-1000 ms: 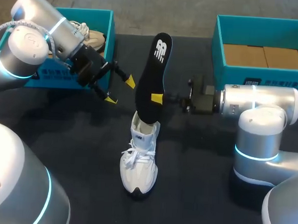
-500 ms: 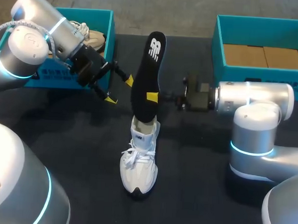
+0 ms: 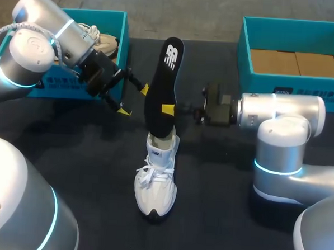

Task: Take the shoe out of the shoebox, open the shoe tongue, remove and reinsert the insole, then place the shoe into the shoebox

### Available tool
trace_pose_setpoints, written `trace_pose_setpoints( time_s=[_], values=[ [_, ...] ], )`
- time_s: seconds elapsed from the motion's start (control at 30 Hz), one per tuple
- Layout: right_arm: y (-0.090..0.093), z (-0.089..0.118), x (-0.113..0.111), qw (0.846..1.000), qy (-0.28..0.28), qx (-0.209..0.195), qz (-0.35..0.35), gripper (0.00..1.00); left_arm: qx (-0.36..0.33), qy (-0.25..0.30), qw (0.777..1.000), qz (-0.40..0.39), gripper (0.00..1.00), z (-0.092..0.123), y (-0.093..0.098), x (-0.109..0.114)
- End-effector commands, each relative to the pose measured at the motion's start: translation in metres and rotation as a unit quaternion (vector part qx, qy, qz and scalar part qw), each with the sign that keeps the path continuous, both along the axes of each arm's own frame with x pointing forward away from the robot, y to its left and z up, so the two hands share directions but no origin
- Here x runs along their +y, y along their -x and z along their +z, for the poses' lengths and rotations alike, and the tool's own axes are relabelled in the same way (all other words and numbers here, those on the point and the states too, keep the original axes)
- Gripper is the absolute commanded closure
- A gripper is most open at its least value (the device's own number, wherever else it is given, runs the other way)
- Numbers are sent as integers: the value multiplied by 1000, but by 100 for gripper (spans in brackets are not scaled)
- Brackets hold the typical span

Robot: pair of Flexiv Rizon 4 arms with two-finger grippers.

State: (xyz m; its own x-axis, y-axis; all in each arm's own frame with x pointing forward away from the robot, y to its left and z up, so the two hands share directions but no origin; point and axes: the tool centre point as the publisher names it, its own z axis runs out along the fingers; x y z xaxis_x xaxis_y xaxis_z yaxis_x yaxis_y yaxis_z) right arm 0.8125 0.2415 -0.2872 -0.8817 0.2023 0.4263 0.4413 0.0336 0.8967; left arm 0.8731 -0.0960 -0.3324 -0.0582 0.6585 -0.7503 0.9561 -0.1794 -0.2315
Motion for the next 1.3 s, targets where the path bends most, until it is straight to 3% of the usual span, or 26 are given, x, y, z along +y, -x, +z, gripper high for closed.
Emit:
trace_pose_setpoints(
  time_s=[0.03,0.93,1.3],
  values=[
    [1,0,2,1000,2,0,-2,100,0,-1,1000,0,0,0,0,0],
    [2,-7,-6,1000,2,9,-3,100,0,-1,1000,0,0,0,0,0],
    [3,-12,3,1000,-2,12,0,100,0,-1,1000,0,0,0,0,0]
  ],
)
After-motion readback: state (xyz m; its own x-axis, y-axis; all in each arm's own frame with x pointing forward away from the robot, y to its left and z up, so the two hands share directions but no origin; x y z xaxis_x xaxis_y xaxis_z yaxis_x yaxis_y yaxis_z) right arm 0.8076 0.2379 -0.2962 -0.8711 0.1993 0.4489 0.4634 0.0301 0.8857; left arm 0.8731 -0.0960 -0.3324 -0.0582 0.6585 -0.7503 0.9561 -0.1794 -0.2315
